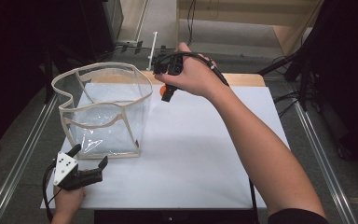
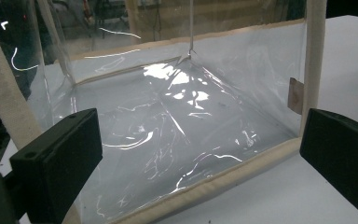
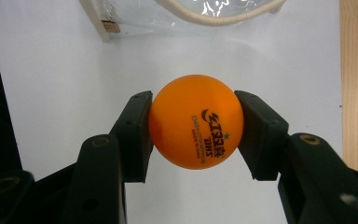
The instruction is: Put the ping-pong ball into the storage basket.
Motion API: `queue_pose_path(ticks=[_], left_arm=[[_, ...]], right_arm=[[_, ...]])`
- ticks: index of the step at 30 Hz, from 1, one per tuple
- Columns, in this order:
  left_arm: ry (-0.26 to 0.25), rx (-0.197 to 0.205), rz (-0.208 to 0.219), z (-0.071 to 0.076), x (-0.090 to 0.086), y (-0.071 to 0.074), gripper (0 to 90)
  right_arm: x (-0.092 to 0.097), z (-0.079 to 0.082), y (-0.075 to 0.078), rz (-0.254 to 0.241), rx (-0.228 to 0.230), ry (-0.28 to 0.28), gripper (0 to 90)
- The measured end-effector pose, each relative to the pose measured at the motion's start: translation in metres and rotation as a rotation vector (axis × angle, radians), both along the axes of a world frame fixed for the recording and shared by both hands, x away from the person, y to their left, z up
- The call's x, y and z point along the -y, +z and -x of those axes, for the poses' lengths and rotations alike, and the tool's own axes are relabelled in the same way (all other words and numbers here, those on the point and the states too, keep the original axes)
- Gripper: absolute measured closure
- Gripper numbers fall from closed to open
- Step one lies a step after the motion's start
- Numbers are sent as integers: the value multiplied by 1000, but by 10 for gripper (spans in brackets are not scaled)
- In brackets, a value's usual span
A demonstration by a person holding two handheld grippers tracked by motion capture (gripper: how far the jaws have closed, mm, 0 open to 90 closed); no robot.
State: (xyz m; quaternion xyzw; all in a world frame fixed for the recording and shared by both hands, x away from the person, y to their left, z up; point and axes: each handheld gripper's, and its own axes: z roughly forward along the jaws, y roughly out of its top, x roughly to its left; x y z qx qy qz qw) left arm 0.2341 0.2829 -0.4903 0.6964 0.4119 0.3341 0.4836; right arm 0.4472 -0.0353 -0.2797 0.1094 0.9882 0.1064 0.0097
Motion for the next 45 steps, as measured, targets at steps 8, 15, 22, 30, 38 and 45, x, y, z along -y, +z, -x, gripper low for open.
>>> queue_pose_path(ticks=[8, 15, 22, 30, 38, 45], left_arm=[[0, 1, 0, 0, 0, 0, 0], [-1, 0, -4, 0, 0, 0, 0], [-3, 3, -5, 0, 0, 0, 0], [-3, 4, 0, 0, 0, 0, 0], [-3, 4, 1, 0, 0, 0, 0], [-5, 5, -3, 0, 0, 0, 0]], right_arm=[[-8, -2, 7, 8, 5, 17, 479], [-16, -4, 12, 5, 3, 23, 479], [-22, -6, 18, 10, 8, 29, 478], [-29, -8, 20, 11, 9, 29, 479], [-37, -10, 23, 13, 9, 36, 478], [-47, -11, 24, 18, 11, 45, 479]])
